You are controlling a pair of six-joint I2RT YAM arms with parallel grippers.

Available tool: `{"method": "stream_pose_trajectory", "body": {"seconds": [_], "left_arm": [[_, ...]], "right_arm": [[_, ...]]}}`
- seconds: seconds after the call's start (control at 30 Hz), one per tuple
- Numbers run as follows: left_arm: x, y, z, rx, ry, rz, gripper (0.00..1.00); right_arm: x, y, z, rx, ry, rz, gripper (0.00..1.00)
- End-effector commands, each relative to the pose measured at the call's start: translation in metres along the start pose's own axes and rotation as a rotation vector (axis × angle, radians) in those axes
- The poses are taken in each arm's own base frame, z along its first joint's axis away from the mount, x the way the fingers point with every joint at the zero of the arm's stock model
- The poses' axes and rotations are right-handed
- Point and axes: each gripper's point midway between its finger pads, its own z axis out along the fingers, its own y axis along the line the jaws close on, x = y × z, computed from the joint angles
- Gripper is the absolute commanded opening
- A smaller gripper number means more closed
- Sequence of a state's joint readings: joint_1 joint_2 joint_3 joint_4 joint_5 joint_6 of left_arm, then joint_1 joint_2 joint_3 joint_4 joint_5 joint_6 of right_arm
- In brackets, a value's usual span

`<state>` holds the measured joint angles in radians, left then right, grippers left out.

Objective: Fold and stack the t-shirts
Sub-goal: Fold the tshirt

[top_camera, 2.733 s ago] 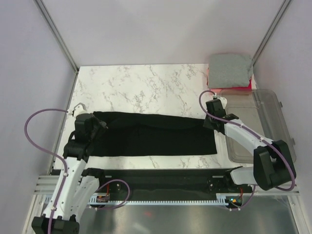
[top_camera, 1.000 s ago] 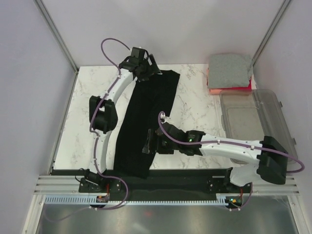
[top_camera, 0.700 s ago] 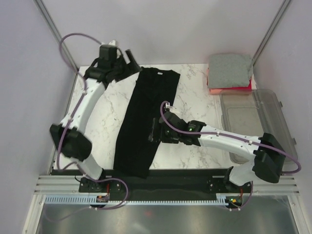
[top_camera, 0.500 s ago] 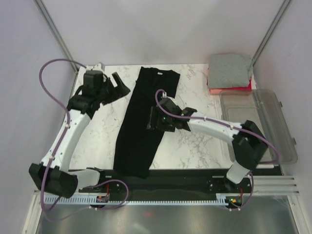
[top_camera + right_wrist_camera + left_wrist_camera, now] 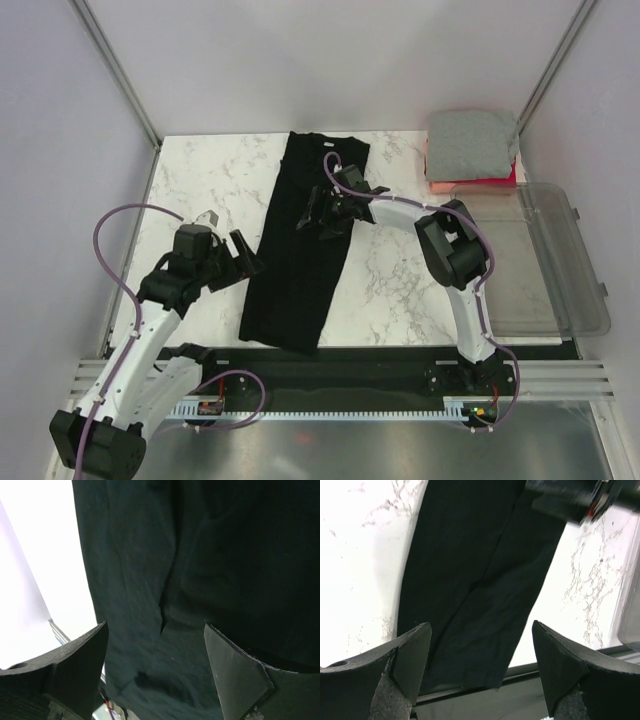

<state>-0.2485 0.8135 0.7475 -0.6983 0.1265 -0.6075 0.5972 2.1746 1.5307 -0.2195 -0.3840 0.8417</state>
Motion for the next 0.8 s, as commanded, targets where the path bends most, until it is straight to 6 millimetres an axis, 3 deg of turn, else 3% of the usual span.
{"method": "stream_pose_trajectory", "body": {"seconds": [0.0, 0.13, 0.2, 0.33, 0.43, 0.57, 0.63, 0.67, 0.7, 0.73, 0.77], "left_arm": [[0.009, -0.006, 0.000, 0.043, 0.017, -0.058, 0.88], [0.014, -0.007, -0.002, 0.065, 0.024, -0.061, 0.87], [0.017, -0.006, -0.003, 0.068, 0.024, -0.068, 0.87], [0.029, -0.003, 0.002, 0.055, 0.057, -0.104, 0.86], [0.042, 0.000, 0.007, 0.016, 0.099, -0.110, 0.85], [0.067, 0.003, 0.015, -0.016, 0.170, -0.116, 0.82], [0.083, 0.004, 0.016, -0.024, 0.201, -0.121, 0.79], [0.086, 0.004, 0.018, -0.031, 0.199, -0.141, 0.77], [0.090, 0.003, 0.019, -0.026, 0.201, -0.143, 0.75], [0.101, 0.005, 0.020, -0.029, 0.223, -0.134, 0.72], [0.105, 0.007, 0.022, -0.038, 0.228, -0.133, 0.71]], "right_arm": [[-0.019, -0.059, 0.008, 0.131, -0.001, 0.017, 0.86], [-0.046, -0.106, -0.006, 0.257, -0.024, 0.042, 0.87], [-0.051, -0.107, -0.008, 0.236, -0.025, 0.056, 0.87], [-0.053, -0.061, -0.013, 0.110, -0.009, -0.003, 0.87], [-0.060, -0.028, -0.031, 0.045, -0.031, -0.051, 0.88], [-0.071, 0.005, -0.077, 0.029, -0.096, -0.119, 0.91], [-0.063, 0.001, -0.093, 0.065, -0.100, -0.139, 0.91], [-0.067, 0.008, -0.115, 0.081, -0.156, -0.160, 0.91], [-0.064, 0.006, -0.125, 0.104, -0.181, -0.166, 0.92], [-0.048, -0.011, -0.127, 0.147, -0.168, -0.159, 0.92], [-0.044, -0.002, -0.149, 0.142, -0.214, -0.174, 0.92]]}}
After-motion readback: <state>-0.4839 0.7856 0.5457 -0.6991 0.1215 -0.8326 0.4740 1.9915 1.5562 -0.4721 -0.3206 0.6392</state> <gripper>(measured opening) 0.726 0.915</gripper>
